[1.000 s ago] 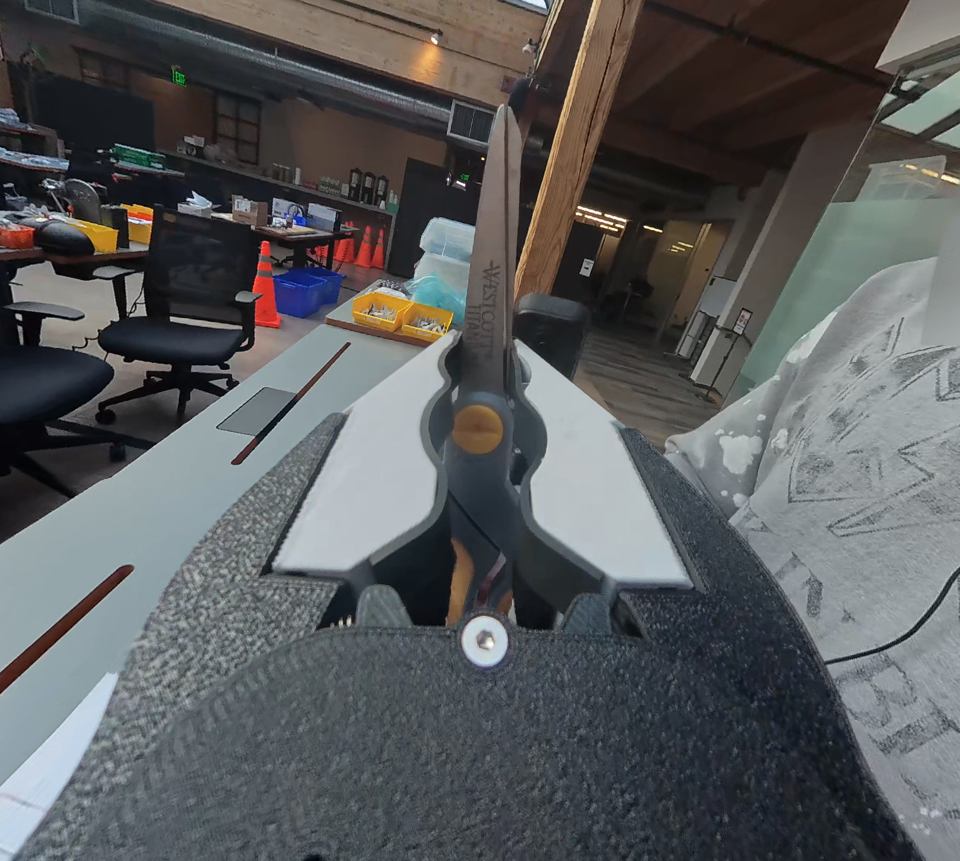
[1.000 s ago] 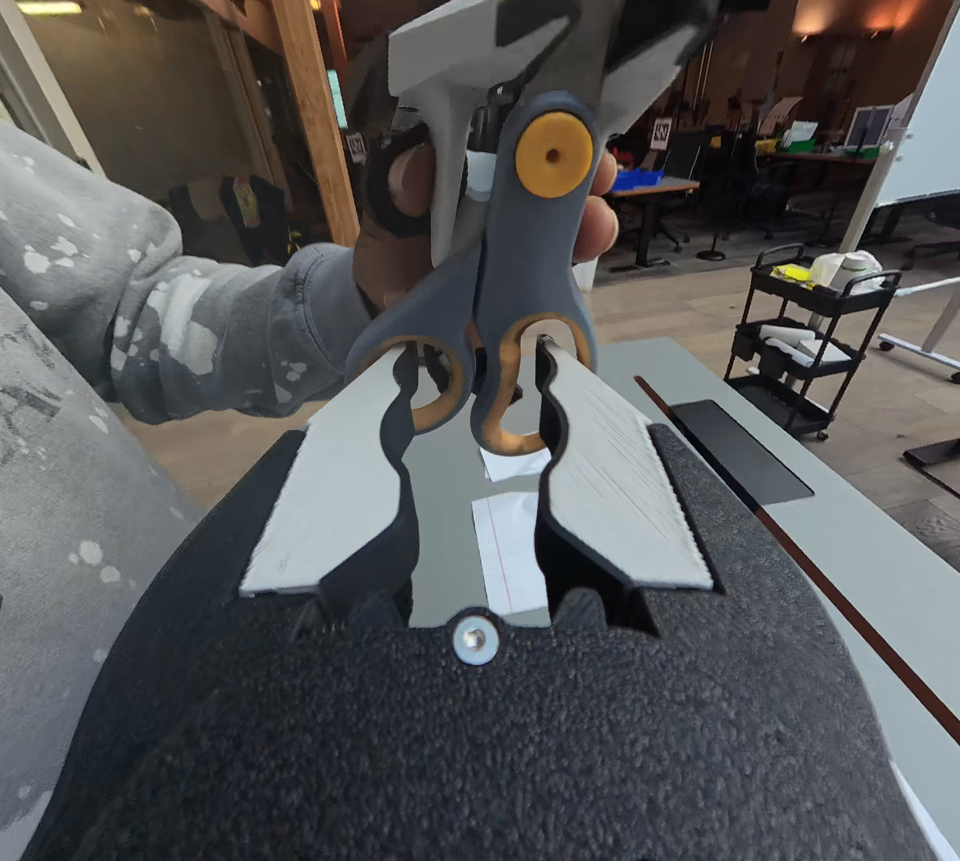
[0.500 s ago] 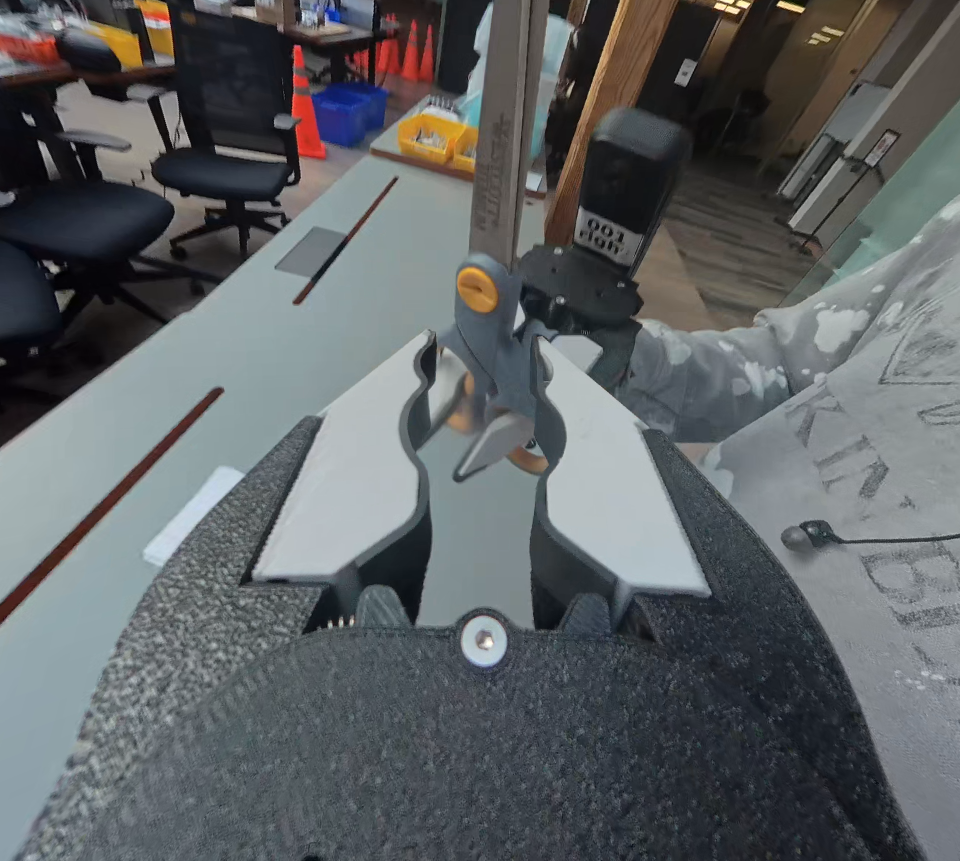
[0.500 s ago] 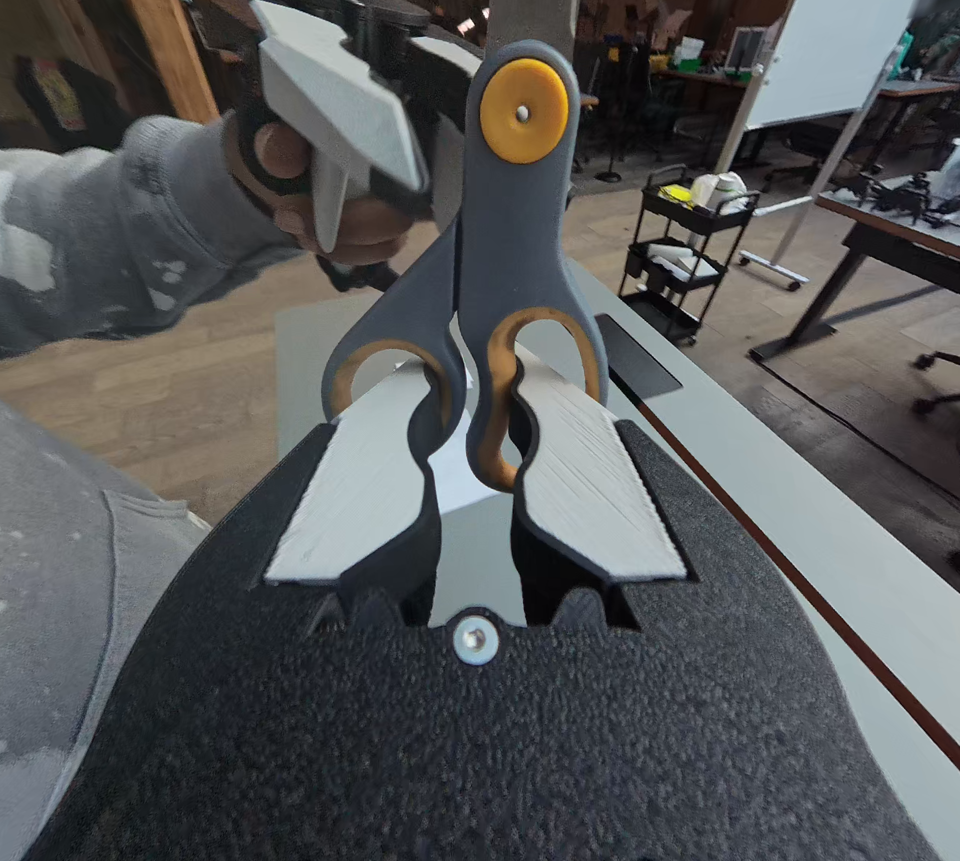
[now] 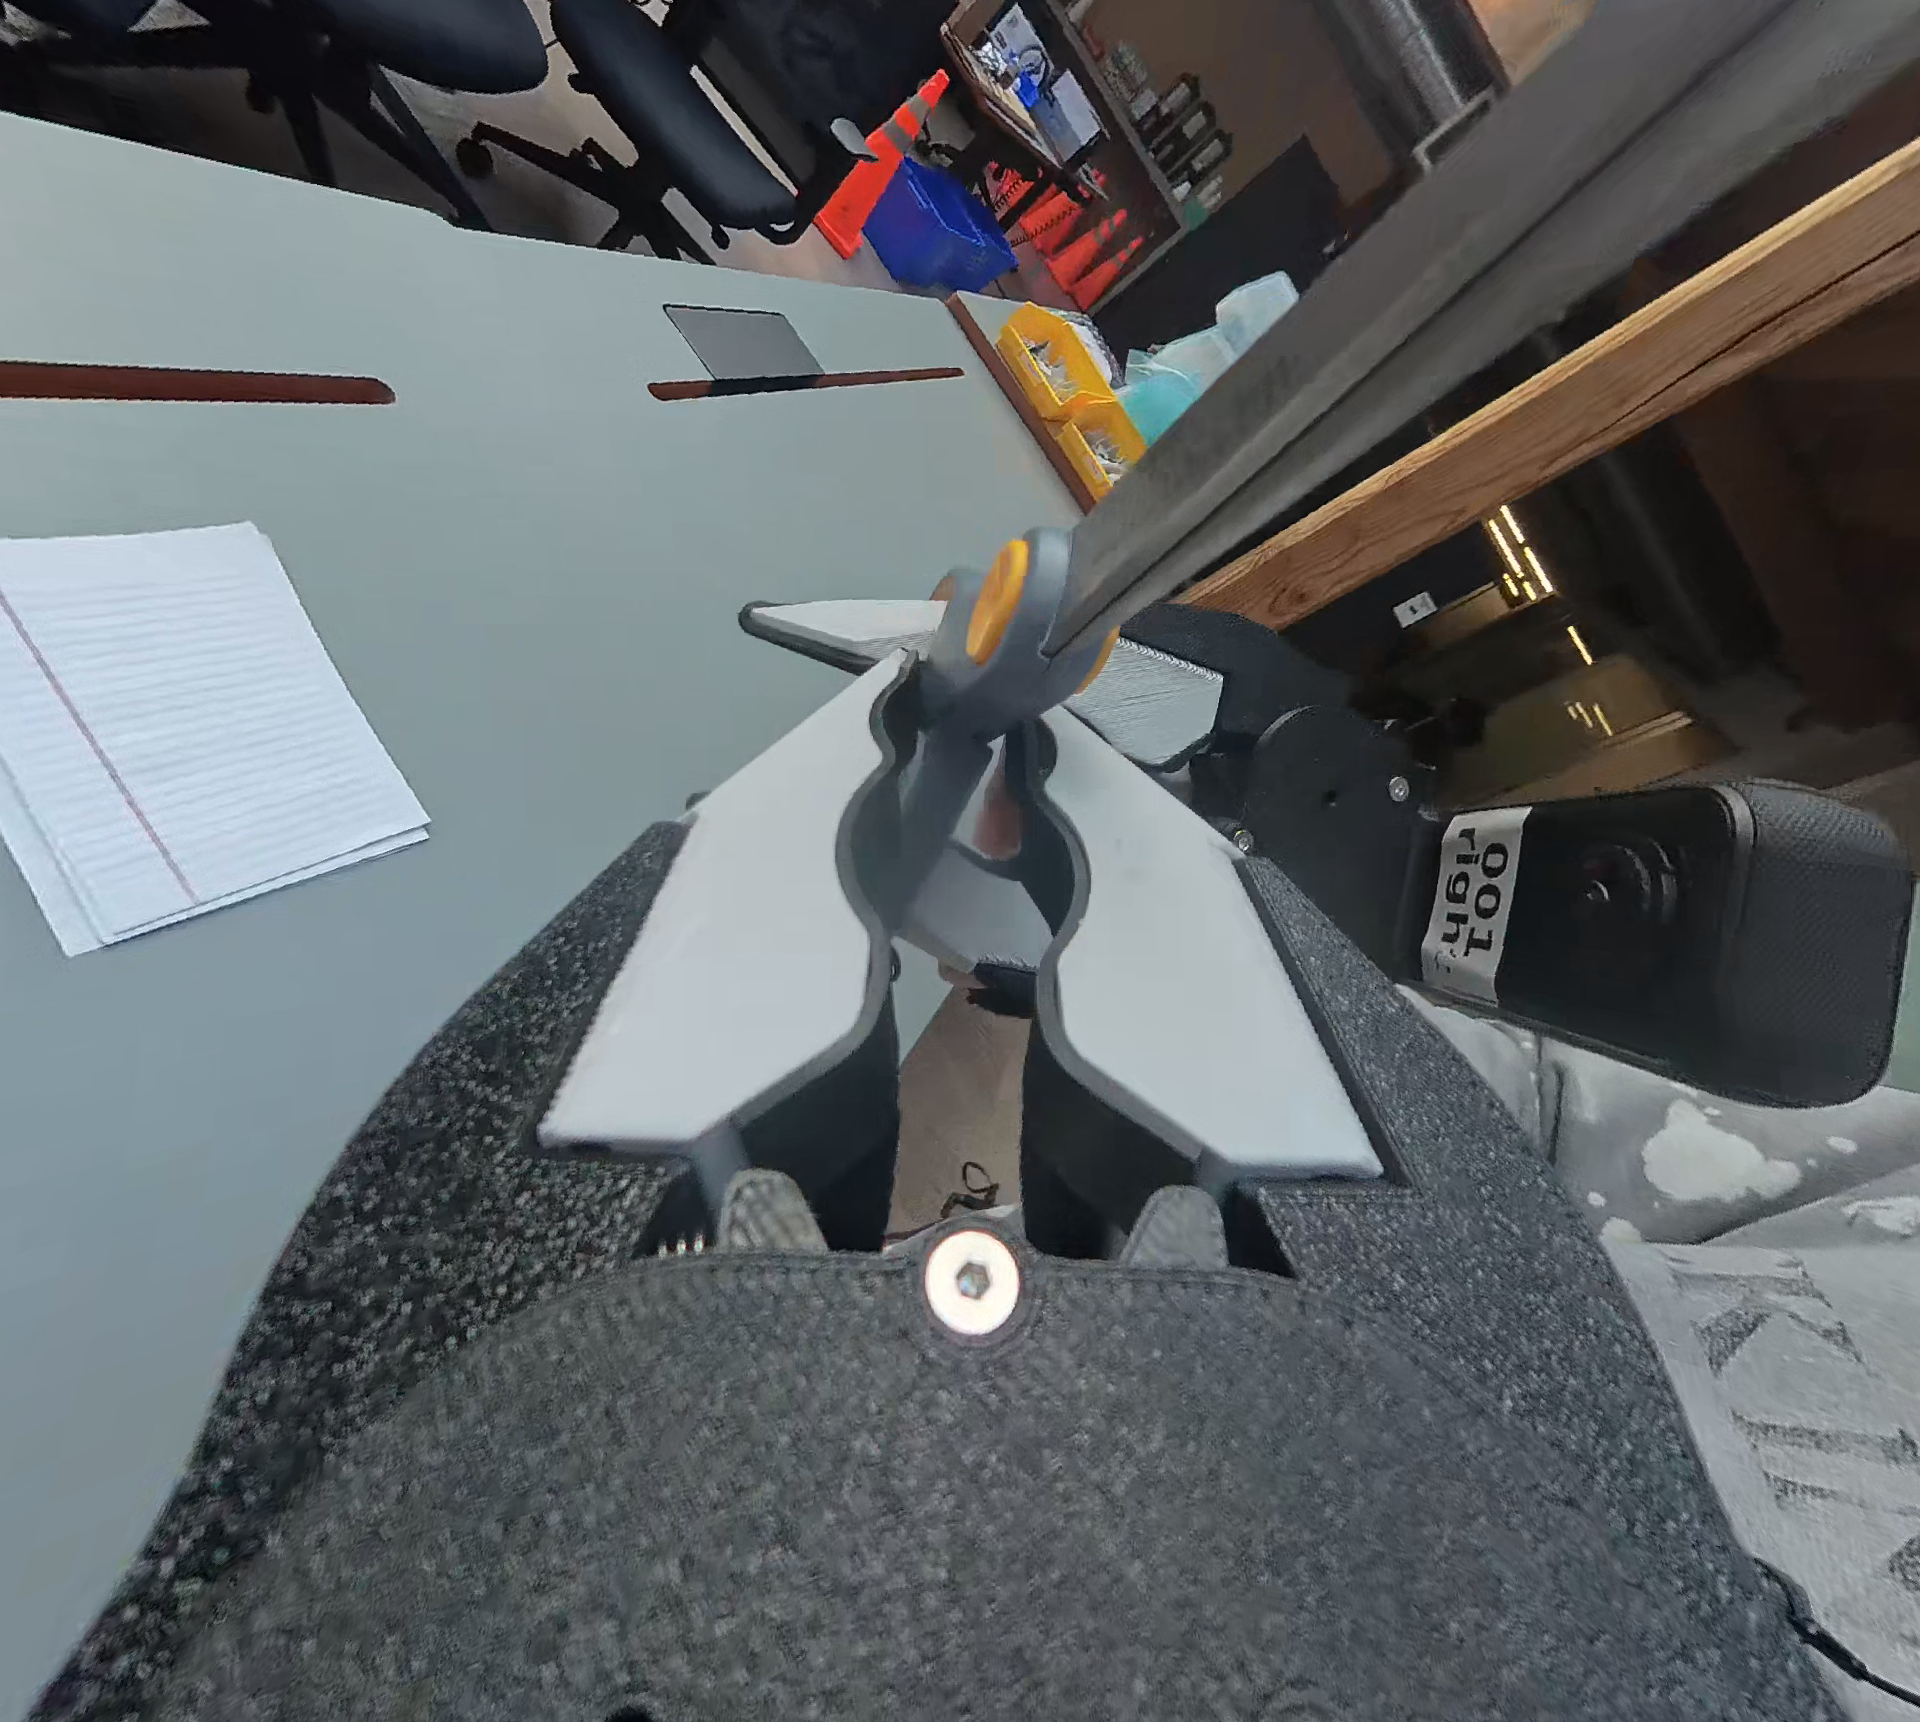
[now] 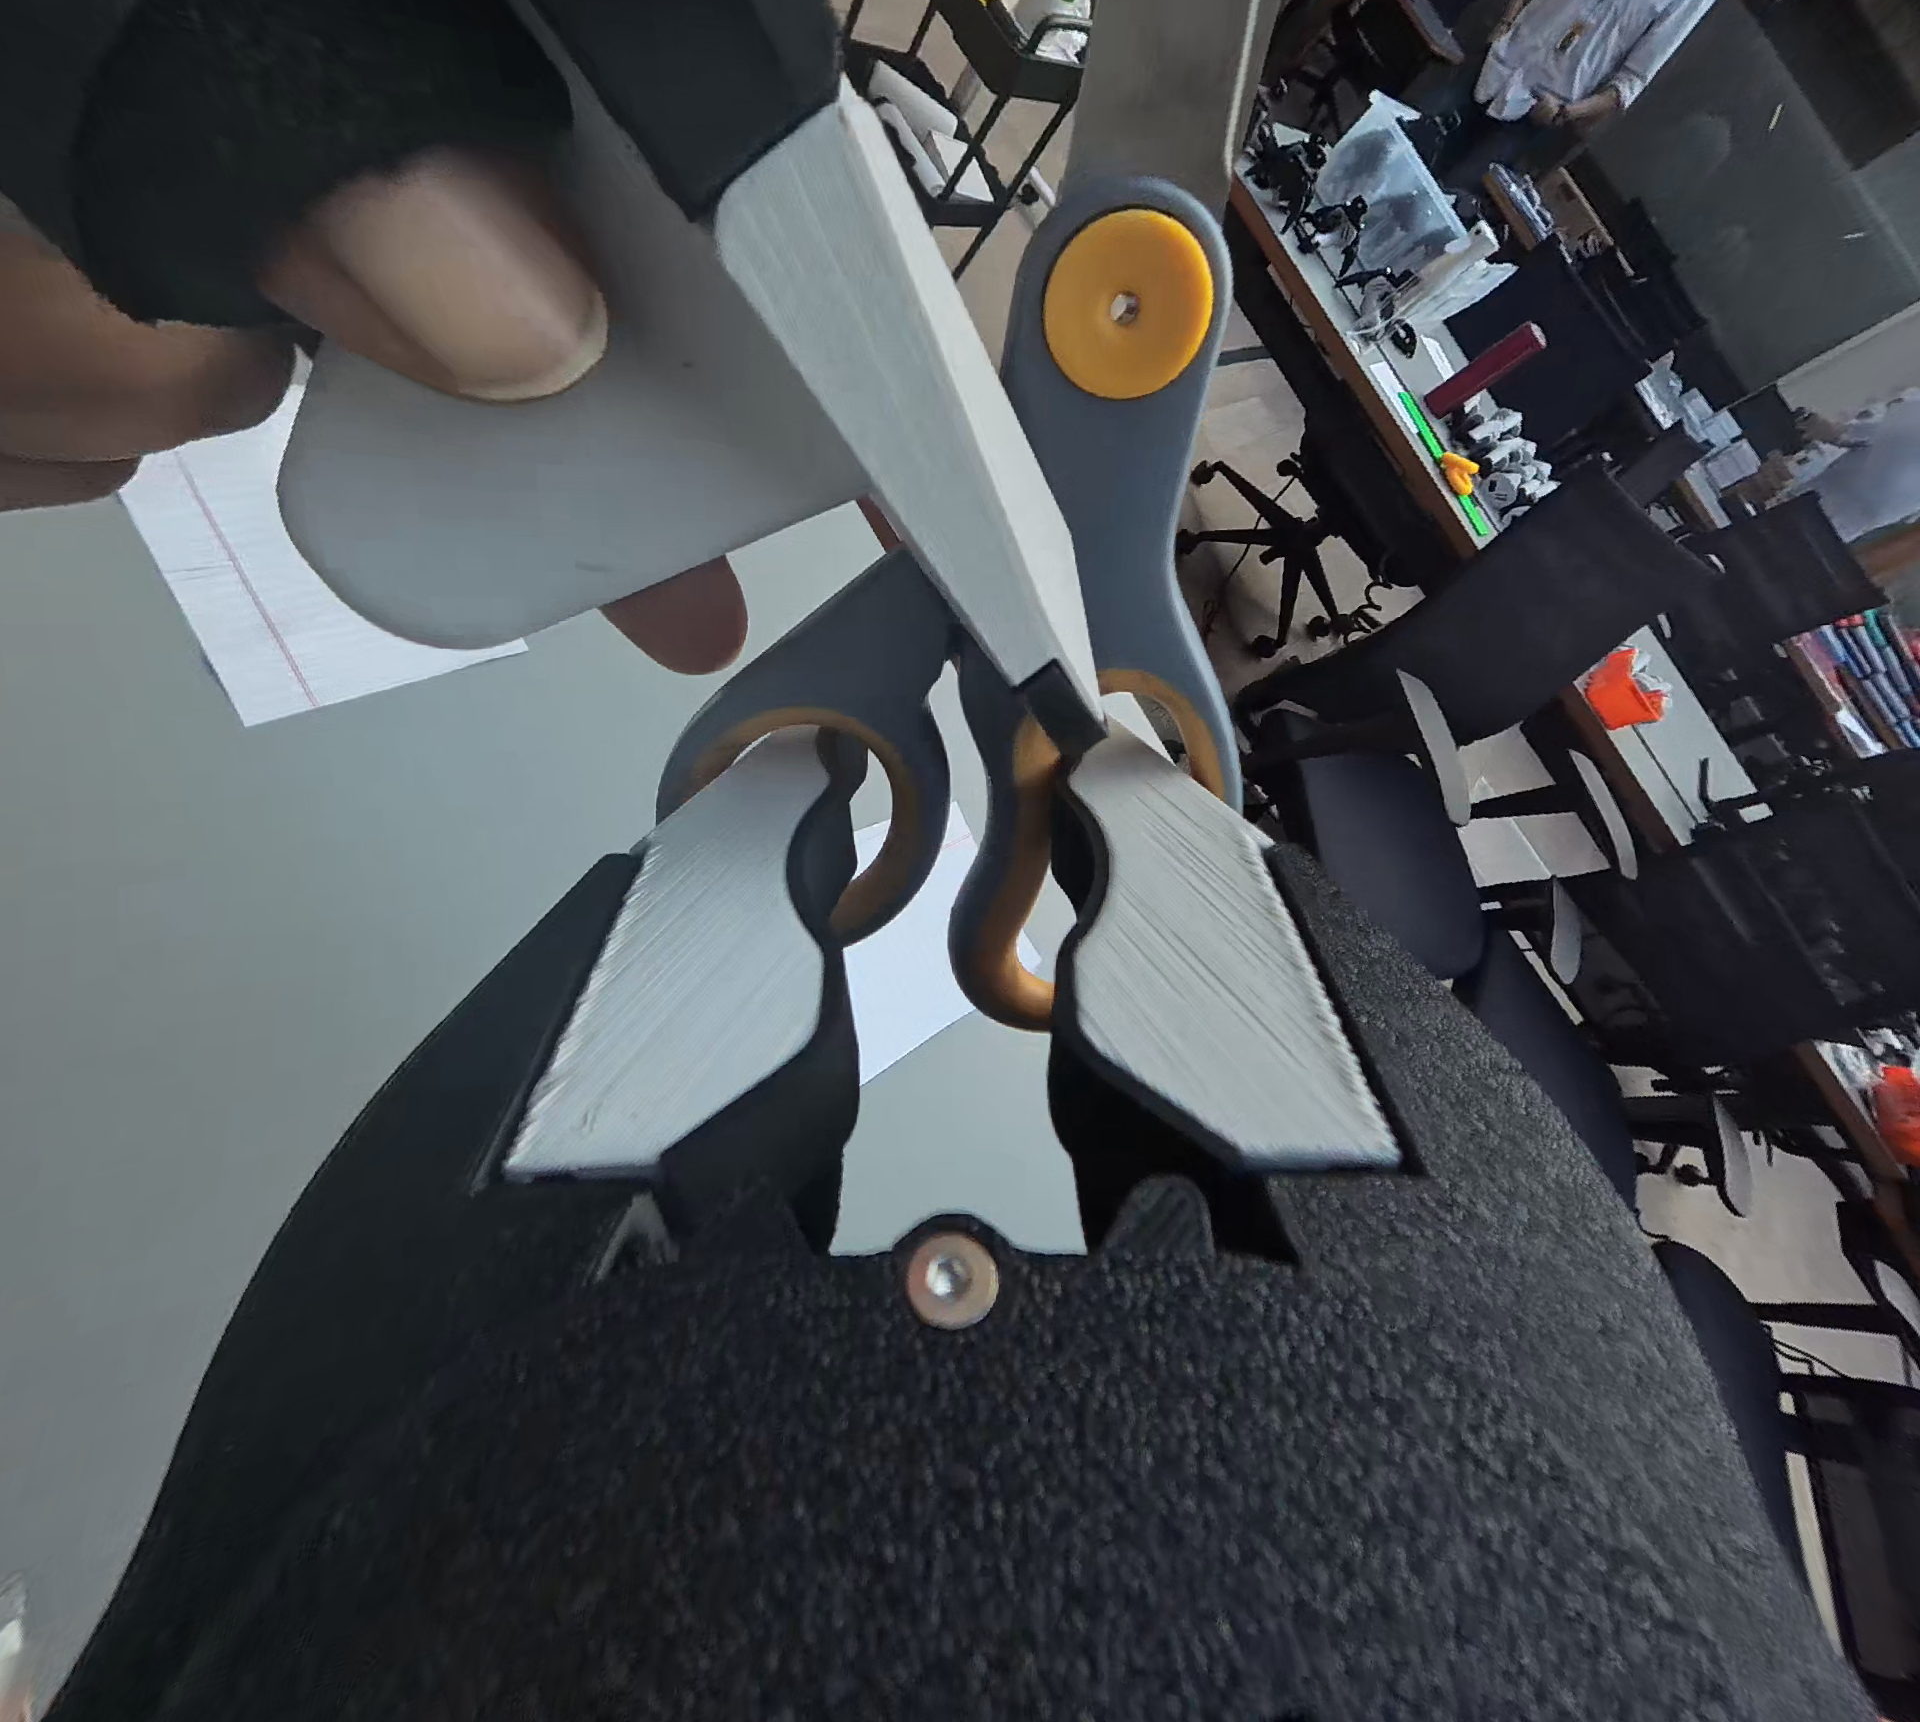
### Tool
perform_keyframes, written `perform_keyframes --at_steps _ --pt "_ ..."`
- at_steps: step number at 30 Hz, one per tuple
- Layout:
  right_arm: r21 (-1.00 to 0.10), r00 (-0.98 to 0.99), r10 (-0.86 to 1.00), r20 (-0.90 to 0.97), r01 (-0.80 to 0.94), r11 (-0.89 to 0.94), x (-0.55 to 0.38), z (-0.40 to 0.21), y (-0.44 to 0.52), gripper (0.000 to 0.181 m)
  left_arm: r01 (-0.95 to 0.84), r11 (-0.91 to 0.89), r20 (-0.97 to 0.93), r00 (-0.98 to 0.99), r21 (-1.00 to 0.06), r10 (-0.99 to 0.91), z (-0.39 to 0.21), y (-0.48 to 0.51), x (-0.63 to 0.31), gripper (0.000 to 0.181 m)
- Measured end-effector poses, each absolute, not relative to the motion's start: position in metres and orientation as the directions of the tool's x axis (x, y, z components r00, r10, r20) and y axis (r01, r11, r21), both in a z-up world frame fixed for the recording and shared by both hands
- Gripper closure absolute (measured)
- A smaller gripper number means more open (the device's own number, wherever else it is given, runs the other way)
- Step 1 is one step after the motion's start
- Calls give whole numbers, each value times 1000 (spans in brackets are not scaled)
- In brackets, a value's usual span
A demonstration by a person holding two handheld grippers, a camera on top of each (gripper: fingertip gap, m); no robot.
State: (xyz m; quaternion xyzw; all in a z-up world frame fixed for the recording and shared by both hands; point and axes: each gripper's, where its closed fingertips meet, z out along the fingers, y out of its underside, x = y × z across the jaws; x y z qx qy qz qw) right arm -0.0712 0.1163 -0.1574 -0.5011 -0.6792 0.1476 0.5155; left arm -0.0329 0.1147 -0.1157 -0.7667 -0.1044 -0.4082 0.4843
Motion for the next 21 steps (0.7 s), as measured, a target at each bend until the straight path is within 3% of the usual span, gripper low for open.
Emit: perform_keyframes --at_steps 6,10,13,16,21 --pt "-740 132 803 581 497 453 -84 -157 127 150 607 -462 734 659 -647 -162 -118 121 -42 165" --pt "-822 109 865 490 387 417 -86 -154 115 157 395 -530 563 801 -750 -201 -118 113 -38 160" --pt "-840 61 905 421 402 364 -87 -161 110 160 278 -536 451 865 -797 -222 -108 110 -48 154" --pt "-833 39 917 398 435 343 -87 -167 111 161 209 -553 393 889 -806 -237 -105 108 -51 164" --pt "-844 166 897 409 443 302 -93 -161 124 158 411 -527 577 793 -744 -196 -101 116 -58 165"
